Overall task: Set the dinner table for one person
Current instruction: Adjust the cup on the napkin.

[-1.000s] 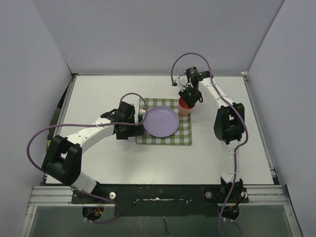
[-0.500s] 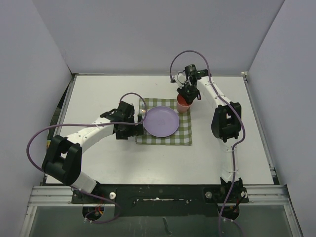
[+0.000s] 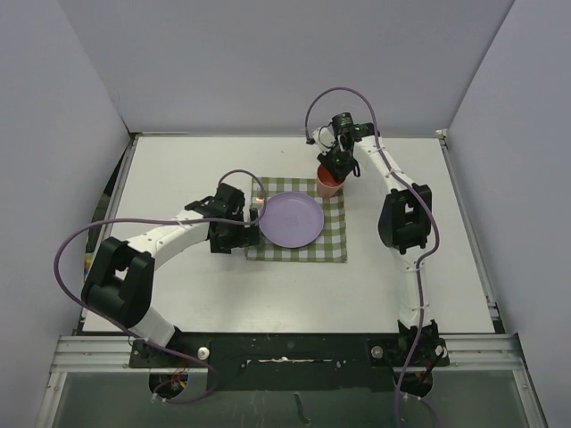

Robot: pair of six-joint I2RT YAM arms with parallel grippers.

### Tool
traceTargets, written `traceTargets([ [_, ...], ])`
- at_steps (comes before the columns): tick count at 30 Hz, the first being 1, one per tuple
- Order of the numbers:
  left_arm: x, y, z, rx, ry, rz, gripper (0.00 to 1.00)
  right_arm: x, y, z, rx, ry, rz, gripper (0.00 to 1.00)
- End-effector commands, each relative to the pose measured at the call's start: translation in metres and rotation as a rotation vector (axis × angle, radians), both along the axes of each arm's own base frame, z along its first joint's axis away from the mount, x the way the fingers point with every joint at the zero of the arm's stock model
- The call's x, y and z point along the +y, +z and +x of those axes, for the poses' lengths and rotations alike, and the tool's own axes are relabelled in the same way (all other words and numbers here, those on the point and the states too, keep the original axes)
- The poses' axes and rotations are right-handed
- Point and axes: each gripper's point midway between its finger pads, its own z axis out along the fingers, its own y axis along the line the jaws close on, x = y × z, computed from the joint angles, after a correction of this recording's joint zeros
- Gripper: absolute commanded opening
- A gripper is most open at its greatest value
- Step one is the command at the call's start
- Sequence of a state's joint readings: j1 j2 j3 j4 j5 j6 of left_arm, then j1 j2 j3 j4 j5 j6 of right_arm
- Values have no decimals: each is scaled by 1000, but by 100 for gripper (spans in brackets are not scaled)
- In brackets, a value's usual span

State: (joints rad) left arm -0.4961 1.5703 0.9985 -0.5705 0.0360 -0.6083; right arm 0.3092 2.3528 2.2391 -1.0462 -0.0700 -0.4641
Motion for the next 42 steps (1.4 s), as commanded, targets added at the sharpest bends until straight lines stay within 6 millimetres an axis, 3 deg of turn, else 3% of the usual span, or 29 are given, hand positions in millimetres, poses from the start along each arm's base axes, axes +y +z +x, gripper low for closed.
traceTargets([
  [1,-12,10,22,-53,-13,-39,98,5,19,13,-61,2,21,0],
  [6,-12,10,22,-54,-16,-40,98,1,10,6,-38,0,4,2],
  [10,-12,10,21,-50,-16,-41,98,-2,10,4,-44,-8,-10,30],
  [17,-12,12,21,-56,-15,-44,98,-5,17,1,-56,-8,-26,47],
  [32,-14,18,26,-74,-20,-52,98,-6,61,12,-152,-12,-10,48],
  [42,-17,19,29,-81,-25,-65,98,-5,115,15,-256,-18,23,49],
])
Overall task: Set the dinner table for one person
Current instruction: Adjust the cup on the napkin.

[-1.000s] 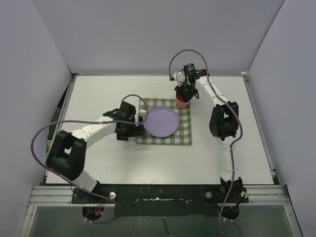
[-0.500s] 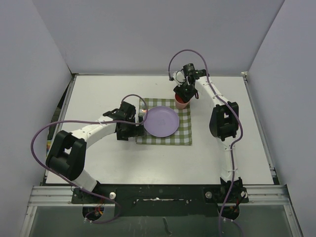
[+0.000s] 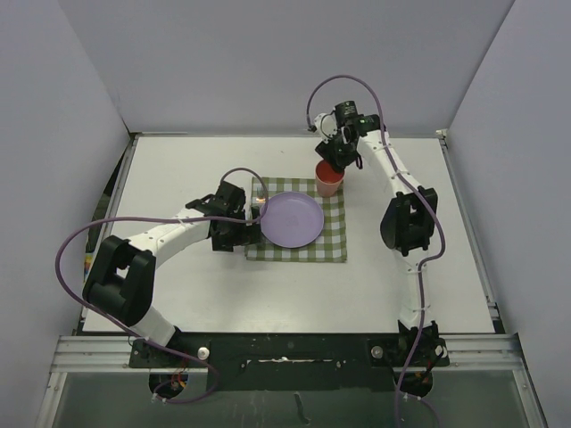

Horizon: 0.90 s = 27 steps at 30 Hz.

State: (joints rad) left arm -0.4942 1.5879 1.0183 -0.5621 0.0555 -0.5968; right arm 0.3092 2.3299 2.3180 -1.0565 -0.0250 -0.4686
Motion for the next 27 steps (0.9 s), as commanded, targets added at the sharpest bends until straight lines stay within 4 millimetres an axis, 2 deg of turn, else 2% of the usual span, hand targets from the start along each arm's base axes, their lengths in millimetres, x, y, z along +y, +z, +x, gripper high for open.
traceTargets([
  [1,-12,17,24,-75,-9,-51,98,-1,80,-1,-159,0,36,49],
  [5,-13,18,24,-76,-13,-56,98,-3,87,-3,-172,-3,39,49],
  [8,-13,19,24,-79,-13,-58,98,-4,100,-2,-208,-12,47,49],
  [12,-14,22,25,-84,-14,-64,98,-12,135,-2,-293,-42,43,49],
  [15,-15,28,26,-98,-15,-71,98,-24,163,-12,-345,-76,56,49],
  [18,-11,45,32,-145,-4,-56,98,-37,183,-38,-355,-105,75,37],
  [20,-7,66,37,-215,-16,-49,98,-46,189,-59,-360,-117,76,15],
  [21,-8,77,38,-250,-27,-60,94,-51,191,-70,-370,-118,68,7],
  [23,-12,87,33,-292,-48,-95,78,-64,193,-89,-388,-127,30,0],
  [24,-17,85,28,-295,-58,-110,61,-71,195,-97,-399,-134,11,0],
  [26,-24,68,16,-255,-55,-123,13,-87,199,-112,-417,-164,-8,0],
  [27,-29,58,9,-219,-57,-132,0,-93,198,-118,-416,-176,-11,0],
])
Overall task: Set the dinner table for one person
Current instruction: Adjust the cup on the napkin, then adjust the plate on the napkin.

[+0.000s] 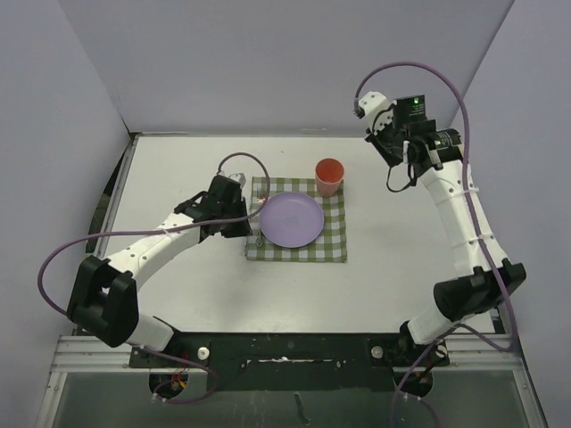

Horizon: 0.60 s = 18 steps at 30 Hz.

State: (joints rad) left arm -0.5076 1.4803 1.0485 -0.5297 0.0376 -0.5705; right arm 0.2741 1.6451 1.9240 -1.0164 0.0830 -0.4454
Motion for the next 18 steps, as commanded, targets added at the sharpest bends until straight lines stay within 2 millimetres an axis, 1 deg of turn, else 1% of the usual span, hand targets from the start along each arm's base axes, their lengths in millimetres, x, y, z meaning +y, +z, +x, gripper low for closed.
traceTargets([
  [1,-24,0,-17,-11,-46,-85,0,-33,14,-18,-75,-80,-33,0],
  [4,-48,-27,-43,108,-93,-119,0,-47,11,-31,-67,-106,-31,0],
  [8,-88,-43,-63,95,-228,-26,0,-57,8,-41,-56,-122,-28,0],
  [9,-95,-46,-64,89,-252,8,0,-58,8,-42,-55,-126,-24,0],
  [11,-103,-54,-65,95,-275,66,0,-60,11,-45,-60,-130,-13,0],
  [13,-111,-57,-62,90,-293,69,0,-61,12,-47,-63,-132,-2,0],
  [15,-120,-57,-55,68,-308,56,0,-62,12,-49,-60,-133,0,0],
  [18,-125,-54,-47,53,-325,66,0,-63,10,-51,-52,-136,0,0],
])
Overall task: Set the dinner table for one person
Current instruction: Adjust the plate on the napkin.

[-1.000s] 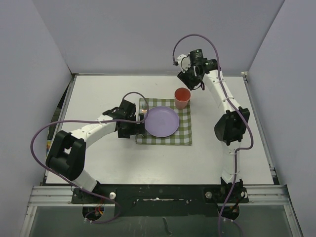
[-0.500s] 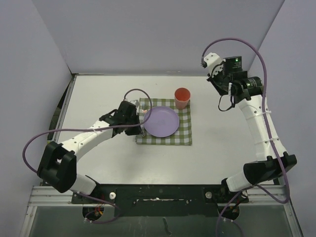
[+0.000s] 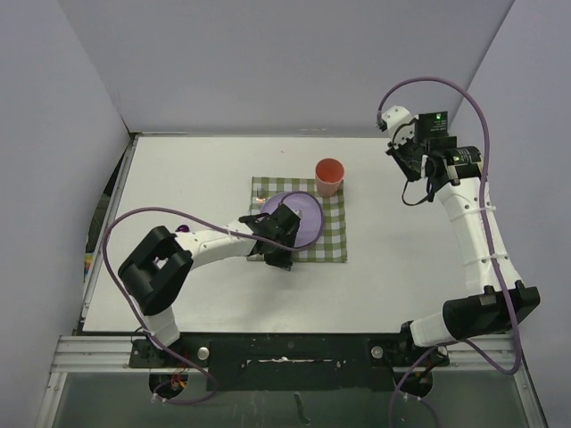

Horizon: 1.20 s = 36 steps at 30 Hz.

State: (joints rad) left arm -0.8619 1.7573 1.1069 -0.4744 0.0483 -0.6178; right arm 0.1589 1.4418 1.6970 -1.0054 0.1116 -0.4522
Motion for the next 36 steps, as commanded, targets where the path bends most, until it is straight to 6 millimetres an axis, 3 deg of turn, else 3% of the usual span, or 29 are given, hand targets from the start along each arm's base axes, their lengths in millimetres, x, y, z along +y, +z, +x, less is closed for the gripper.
traceTargets([
  [1,-18,18,33,-99,-13,-25,0,-2,17,-5,-58,-5,24,0],
  [10,-19,21,53,-118,-12,-36,0,1,10,-3,-36,1,40,0],
  [22,-18,-4,65,-71,-2,-39,0,0,10,-1,-36,0,46,0],
  [36,-27,-2,87,-77,-6,-73,0,-4,4,-2,-19,-12,50,0],
])
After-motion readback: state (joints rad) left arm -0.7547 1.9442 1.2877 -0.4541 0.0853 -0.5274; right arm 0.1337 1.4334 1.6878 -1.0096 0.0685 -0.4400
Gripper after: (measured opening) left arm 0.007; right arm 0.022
